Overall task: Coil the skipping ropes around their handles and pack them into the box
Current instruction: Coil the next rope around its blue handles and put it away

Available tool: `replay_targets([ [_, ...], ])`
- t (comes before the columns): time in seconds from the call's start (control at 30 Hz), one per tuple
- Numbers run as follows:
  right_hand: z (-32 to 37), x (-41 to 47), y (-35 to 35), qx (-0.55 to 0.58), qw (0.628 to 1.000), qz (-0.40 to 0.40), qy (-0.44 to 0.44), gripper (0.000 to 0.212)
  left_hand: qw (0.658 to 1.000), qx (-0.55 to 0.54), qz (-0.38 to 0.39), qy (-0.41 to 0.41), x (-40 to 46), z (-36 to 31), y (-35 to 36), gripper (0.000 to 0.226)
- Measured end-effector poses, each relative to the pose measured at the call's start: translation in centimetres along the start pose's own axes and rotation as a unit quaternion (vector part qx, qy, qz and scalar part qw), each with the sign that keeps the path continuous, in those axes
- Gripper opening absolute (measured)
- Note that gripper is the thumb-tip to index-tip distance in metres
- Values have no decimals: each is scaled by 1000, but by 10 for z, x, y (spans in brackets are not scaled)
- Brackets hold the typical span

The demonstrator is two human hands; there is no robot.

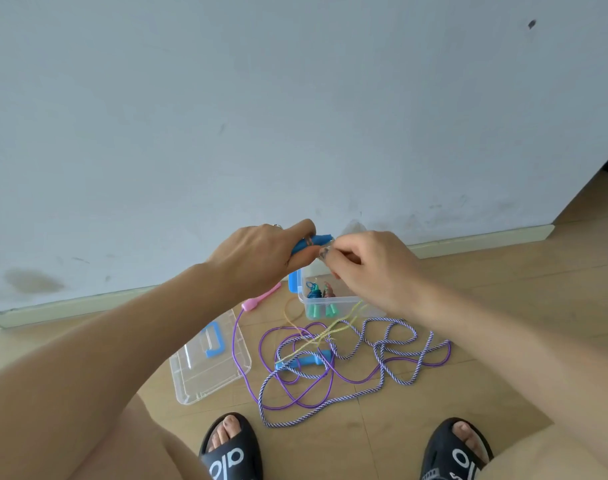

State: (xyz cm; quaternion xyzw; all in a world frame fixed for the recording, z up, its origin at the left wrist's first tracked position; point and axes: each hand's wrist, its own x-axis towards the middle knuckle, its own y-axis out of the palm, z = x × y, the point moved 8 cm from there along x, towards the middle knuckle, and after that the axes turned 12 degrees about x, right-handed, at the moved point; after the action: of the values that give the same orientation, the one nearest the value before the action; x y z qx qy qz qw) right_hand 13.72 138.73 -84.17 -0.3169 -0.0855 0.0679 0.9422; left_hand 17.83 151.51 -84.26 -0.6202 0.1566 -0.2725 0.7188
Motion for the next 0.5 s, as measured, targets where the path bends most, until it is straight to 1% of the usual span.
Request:
replay_targets([
  [0.13,12,-2,-8,-19,999,-5,-42,47,999,-15,19,36,-4,-7,4,41],
  [0.23,16,2,-16,7,999,-10,-51,46,996,-39,39,72,-7,-15,1,42],
  [0.3,18,3,-18,22,998,2,-56,44,994,-36,47,89,-9,-19,1,48],
  [0.4,22,1,-16,10,997,23,-76,46,993,-26,42,110,-12,-26,2,58],
  [0.5,28,1,-17,15,996,35,-85,49,991,-14,20,130,-16,-34,1,58],
])
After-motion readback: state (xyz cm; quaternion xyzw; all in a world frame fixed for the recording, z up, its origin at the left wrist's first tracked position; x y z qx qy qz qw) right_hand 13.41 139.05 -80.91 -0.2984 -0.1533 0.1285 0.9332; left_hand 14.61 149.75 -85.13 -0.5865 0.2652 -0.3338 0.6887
